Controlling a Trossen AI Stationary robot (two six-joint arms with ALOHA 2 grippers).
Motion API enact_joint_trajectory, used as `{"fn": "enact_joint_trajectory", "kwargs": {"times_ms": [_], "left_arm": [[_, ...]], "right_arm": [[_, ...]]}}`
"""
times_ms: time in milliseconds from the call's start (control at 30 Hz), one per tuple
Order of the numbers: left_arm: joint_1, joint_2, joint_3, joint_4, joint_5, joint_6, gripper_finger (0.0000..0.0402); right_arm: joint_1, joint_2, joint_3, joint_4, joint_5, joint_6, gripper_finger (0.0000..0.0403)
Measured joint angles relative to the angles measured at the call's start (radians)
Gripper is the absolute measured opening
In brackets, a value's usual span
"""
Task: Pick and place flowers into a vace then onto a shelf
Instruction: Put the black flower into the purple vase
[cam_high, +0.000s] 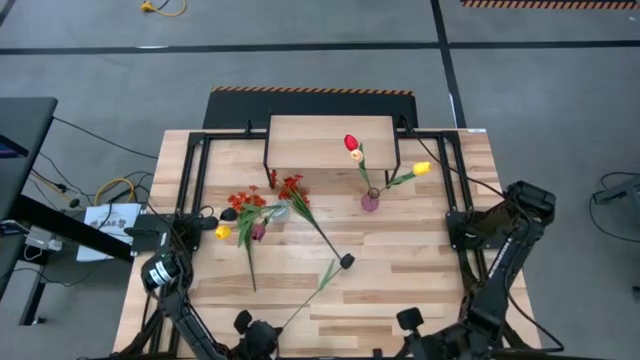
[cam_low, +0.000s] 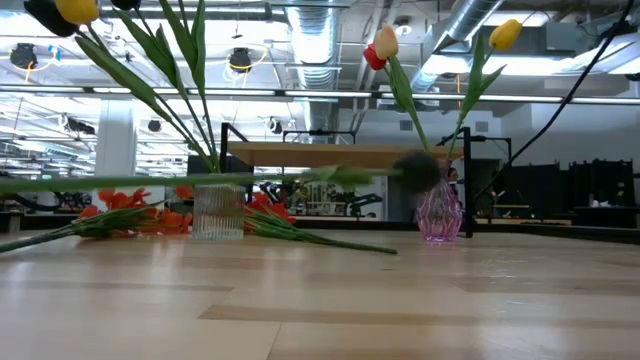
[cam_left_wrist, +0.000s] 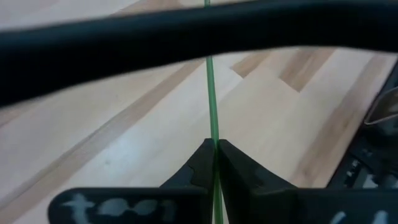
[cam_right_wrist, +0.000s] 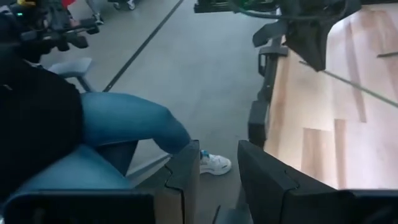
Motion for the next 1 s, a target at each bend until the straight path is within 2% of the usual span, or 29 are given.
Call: {"fn": "enact_joint_trajectory", "kwargs": {"times_ms": [133, 300, 600, 833, 1000], "left_arm": [[-0.018, 0.000, 0.001, 0.000, -0.048, -0.014, 0.0002], [-0.036, -0.001, 0.026, -0.017, -0.107, -0.017, 0.0001], [-0.044, -0.003, 0.169, -0.099, -0.226, 0.148, 0.0000], [-0.045, -0.005, 0.272, -0.140, -0.280, 0.273, 0.0000], [-0.045, -0.005, 0.318, -0.144, -0.324, 0.349, 0.0000]], "right_arm": [[0.018, 0.000, 0.000, 0.000, 0.005, 0.037, 0.0102], [0.028, 0.011, 0.000, -0.001, 0.061, 0.088, 0.0102], [0.029, 0.011, 0.000, 0.003, 0.083, 0.103, 0.0102], [0.066, 0.029, 0.000, -0.002, 0.054, 0.267, 0.0102], [0.102, 0.111, 0.000, -0.020, 0.084, 0.425, 0.0102]]}}
